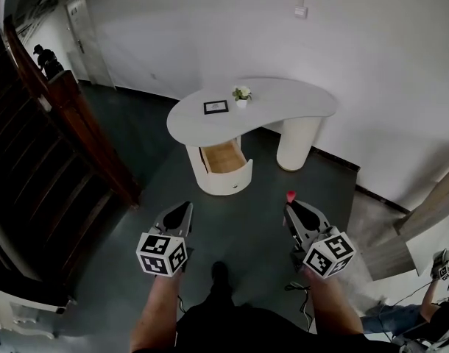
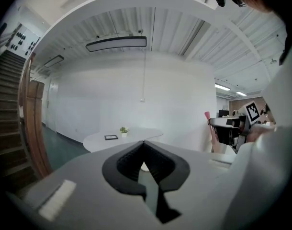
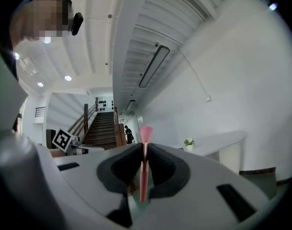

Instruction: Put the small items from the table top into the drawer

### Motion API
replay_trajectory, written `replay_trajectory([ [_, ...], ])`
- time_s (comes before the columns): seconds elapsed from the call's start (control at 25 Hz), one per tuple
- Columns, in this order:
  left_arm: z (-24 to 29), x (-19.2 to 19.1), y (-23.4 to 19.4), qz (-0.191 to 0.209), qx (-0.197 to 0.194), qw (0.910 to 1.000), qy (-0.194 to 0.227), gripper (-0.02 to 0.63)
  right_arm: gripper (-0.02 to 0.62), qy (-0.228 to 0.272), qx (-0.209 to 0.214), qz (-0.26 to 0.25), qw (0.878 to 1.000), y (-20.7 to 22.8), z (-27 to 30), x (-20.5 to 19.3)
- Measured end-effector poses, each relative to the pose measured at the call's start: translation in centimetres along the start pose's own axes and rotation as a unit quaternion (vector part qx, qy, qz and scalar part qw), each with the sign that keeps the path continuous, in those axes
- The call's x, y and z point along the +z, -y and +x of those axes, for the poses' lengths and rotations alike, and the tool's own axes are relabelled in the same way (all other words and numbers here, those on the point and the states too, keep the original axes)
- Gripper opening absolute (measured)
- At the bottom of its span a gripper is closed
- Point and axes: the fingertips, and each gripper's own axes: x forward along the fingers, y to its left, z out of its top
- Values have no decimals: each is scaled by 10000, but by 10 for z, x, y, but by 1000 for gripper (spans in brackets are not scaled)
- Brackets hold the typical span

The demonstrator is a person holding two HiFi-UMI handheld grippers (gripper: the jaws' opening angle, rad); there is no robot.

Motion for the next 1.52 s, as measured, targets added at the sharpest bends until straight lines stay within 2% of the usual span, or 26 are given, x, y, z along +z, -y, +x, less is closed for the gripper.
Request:
replay_trajectory([
  [0.32,77,-8,-55,-152,-130,9996,-189,3,52,-306,-202,45,9993,42,67,-15],
  [0.6,147,-6,-114,-234,-320,9985,-372,3,52,-568,-264,150,9979,71,156,-22],
  [0.96,194,10,-191,-210,-431,9983,-331,3,52,-500,-342,145,9981,79,247,-15],
  [1.28,220,17,-207,-197,-565,9975,-389,3,52,-428,-353,306,9980,94,286,-12],
  [1.52,242,17,-213,-208,-485,9975,-479,3,52,-391,-222,421,9981,117,311,-14],
])
